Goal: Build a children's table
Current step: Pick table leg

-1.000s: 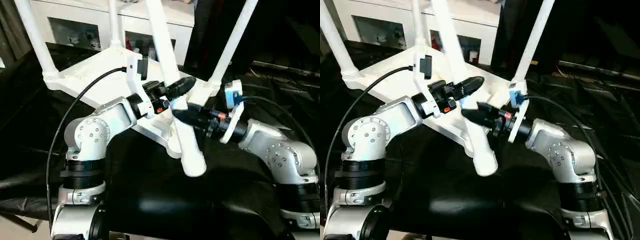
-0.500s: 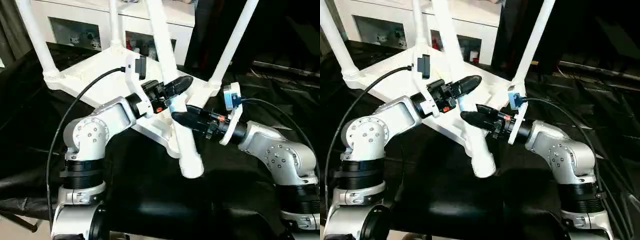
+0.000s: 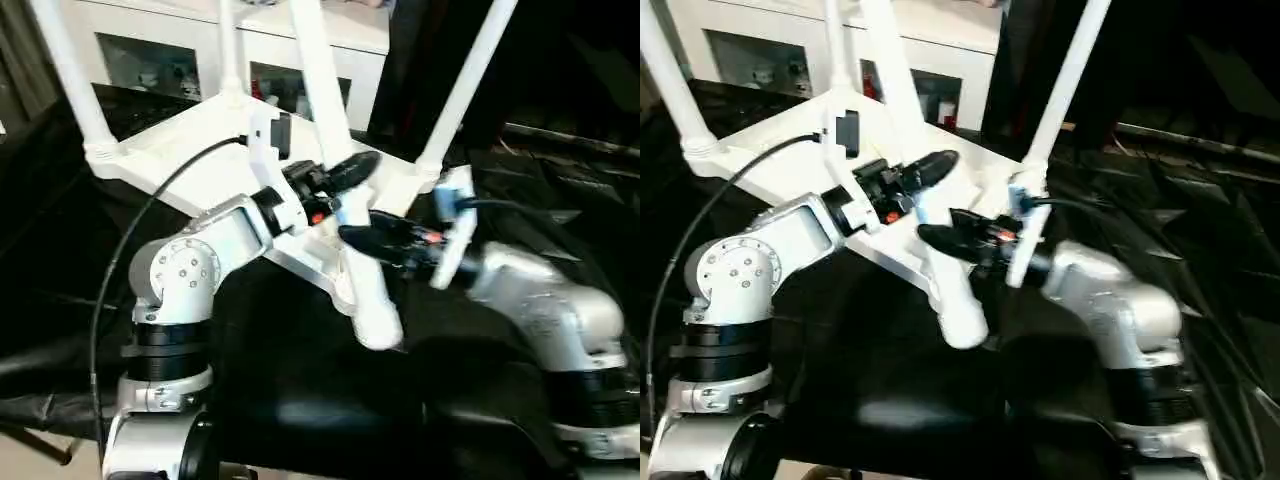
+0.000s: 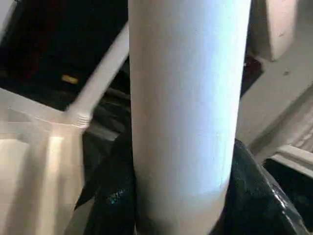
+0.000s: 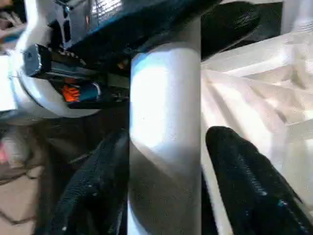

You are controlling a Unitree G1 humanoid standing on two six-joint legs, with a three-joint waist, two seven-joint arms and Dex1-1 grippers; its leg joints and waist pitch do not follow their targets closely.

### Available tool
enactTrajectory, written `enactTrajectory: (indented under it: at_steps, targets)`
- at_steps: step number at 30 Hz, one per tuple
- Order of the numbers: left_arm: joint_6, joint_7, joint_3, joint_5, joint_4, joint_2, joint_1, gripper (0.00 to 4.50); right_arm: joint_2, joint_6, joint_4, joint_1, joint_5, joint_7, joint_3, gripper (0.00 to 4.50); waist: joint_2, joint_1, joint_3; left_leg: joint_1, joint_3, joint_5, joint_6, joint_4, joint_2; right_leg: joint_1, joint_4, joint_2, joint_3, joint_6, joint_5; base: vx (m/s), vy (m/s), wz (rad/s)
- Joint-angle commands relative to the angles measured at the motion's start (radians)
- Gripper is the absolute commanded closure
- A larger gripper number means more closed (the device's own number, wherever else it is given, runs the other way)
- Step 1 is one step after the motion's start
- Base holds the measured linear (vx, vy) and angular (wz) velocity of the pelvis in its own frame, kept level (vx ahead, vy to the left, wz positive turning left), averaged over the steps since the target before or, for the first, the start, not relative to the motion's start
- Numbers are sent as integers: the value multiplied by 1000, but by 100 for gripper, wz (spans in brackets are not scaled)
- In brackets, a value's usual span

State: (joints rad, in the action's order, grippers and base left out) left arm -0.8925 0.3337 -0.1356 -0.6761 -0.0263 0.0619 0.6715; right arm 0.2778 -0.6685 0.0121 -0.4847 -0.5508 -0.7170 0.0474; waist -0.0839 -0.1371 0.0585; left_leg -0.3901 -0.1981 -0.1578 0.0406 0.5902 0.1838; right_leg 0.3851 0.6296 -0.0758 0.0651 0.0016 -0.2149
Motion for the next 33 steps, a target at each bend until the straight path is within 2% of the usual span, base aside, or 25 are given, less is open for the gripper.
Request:
enactTrajectory:
  at_steps: [1,2,3,5,6,7,10,11,13,15,17,18,19,22,23,24,28,30,32,33]
  targets:
    - [19,-9,34,29,-32,4,16,273,-5,29,-36,-25,93,99,24,152,-1,7,-65,28,28,-155,65,-70,51,-35,-81,-73,-50,-106,-151,0,0,0]
    - [23,-11,38,35,-32,6,17,273,-9,34,-43,-28,117,125,34,148,2,6,-65,29,28,-161,69,-69,51,-35,-82,-74,-50,-104,-161,0,0,0]
    - [36,-23,49,58,-32,11,20,273,-28,70,-59,-29,176,183,62,146,6,9,-65,29,29,-170,80,-70,53,-33,-82,-75,-51,-98,-158,0,0,0]
    - [39,-32,58,72,-29,17,23,273,-43,74,-50,-23,192,207,73,146,5,11,-65,29,30,-169,86,-72,52,-34,-79,-73,-50,-98,-147,0,0,0]
    - [41,-45,61,83,-25,19,25,273,-59,63,-43,-17,182,222,66,146,5,11,-65,35,28,-190,88,-72,52,-30,-79,-70,-51,-102,-141,0,0,0]
    - [42,-49,62,87,-24,19,25,273,-66,59,-40,-15,178,228,63,146,8,10,-64,36,29,-200,88,-73,53,-29,-80,-71,-51,-101,-145,0,0,0]
    - [51,-45,80,112,-18,33,25,273,-82,53,-43,-15,205,261,76,146,7,10,-62,34,31,-236,97,-78,53,-28,-84,-71,-51,-84,-188,0,0,0]
    - [57,-49,80,117,-13,31,26,273,-76,48,-47,-18,228,262,104,146,6,9,-61,36,32,-259,107,-79,54,-26,-88,-74,-52,-71,-228,0,0,0]
    - [64,-52,78,124,-9,26,30,273,-75,36,-60,-25,256,288,123,146,6,8,-60,35,33,-268,113,-80,53,-25,-90,-74,-53,-60,-244,0,0,0]
    - [77,-56,84,140,-7,29,32,273,-58,2,-73,-41,315,325,164,146,7,11,-60,34,35,-272,120,-81,52,-24,-91,-73,-52,-52,-256,0,0,0]
    - [82,-57,88,146,-6,33,34,273,-54,-12,-74,-43,322,330,172,146,4,10,-60,36,34,-278,121,-80,53,-22,-90,-75,-53,-49,-257,0,0,0]
    - [95,-57,97,162,1,41,38,273,-48,-57,-77,-48,329,346,179,146,5,10,-61,35,34,-270,120,-81,53,-23,-89,-74,-53,-49,-243,0,0,0]
    - [95,-57,97,162,1,41,38,273,-48,-57,-77,-48,329,346,179,146,6,10,-61,36,35,-267,120,-81,53,-22,-89,-73,-53,-48,-237,0,0,0]
    - [113,-57,95,181,14,51,50,273,-28,-115,-64,-50,327,336,192,146,6,7,-63,36,33,-252,120,-80,52,-24,-85,-71,-53,-52,-192,0,0,0]
    - [115,-56,93,184,16,52,52,273,-27,-122,-60,-49,327,332,193,146,5,6,-65,34,32,-230,120,-78,52,-28,-80,-71,-53,-55,-151,0,0,0]
    - [115,-53,85,181,19,52,60,273,-29,-156,-50,-46,303,321,181,146,5,6,-66,31,32,-214,117,-77,50,-30,-77,-71,-53,-61,-126,0,0,0]
    - [111,-54,61,169,20,46,73,273,-26,-208,-32,-46,275,305,166,146,4,6,-67,31,30,-194,108,-74,50,-32,-75,-71,-53,-75,-99,0,0,0]
    - [114,-53,55,168,23,51,78,273,-22,-218,-25,-47,274,297,166,181,3,6,-65,31,30,-194,107,-74,49,-33,-76,-72,-52,-77,-105,0,0,0]
    - [119,-51,54,167,27,56,80,273,-18,-218,-22,-48,274,291,168,181,4,5,-65,32,30,-202,110,-74,51,-32,-77,-73,-53,-76,-120,0,0,0]
    - [121,-49,53,165,31,60,82,273,-13,-220,-18,-50,272,285,172,200,8,4,-66,33,31,-205,111,-74,50,-32,-77,-74,-53,-76,-123,0,0,0]
